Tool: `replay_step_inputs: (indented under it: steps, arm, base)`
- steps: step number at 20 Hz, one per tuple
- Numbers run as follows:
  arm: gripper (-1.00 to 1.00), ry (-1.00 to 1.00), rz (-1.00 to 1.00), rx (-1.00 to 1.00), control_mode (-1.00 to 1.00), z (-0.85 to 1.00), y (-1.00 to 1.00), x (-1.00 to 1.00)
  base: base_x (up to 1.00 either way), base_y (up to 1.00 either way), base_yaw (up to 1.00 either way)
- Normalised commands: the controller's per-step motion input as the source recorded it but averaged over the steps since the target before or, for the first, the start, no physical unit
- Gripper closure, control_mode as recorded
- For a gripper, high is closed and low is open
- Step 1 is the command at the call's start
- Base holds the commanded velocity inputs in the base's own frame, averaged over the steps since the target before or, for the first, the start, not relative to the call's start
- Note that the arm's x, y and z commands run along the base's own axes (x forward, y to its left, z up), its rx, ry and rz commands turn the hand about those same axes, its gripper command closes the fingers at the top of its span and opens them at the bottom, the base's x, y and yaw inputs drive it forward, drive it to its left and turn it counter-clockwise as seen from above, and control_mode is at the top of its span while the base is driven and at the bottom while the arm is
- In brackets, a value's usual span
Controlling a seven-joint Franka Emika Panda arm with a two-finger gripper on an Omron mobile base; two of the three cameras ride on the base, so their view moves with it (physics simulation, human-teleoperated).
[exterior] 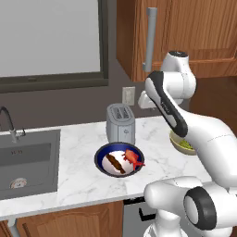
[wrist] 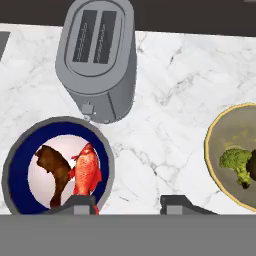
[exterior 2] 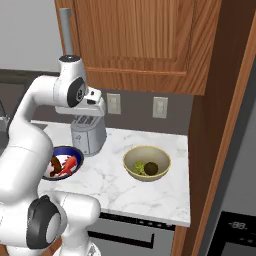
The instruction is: Place the bowl with the avocado and broccoli on the top shelf of the fridge. Place the bowl with the chicken drumstick and fish on the second highest shelf of the fridge.
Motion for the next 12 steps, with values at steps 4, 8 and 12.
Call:
replay_step_inputs:
  steps: [4, 8, 12]
  arm:
    - [-1.0, 0.01, -0.07, 0.02, -1.0, -0.09, -0.24, -0.01]
    - [-1.0, 0.18, -0.38, 0.12, -1.0, -0.28, -0.87, -0.16]
    - [-1.0, 0.25, -0.55, 0.22, -1.0, -0.45, -1.0, -0.34]
  base:
    - [0.0, 0.0, 0.0]
    - [0.0, 0.0, 0.0]
    - [0.0, 0.0, 0.0]
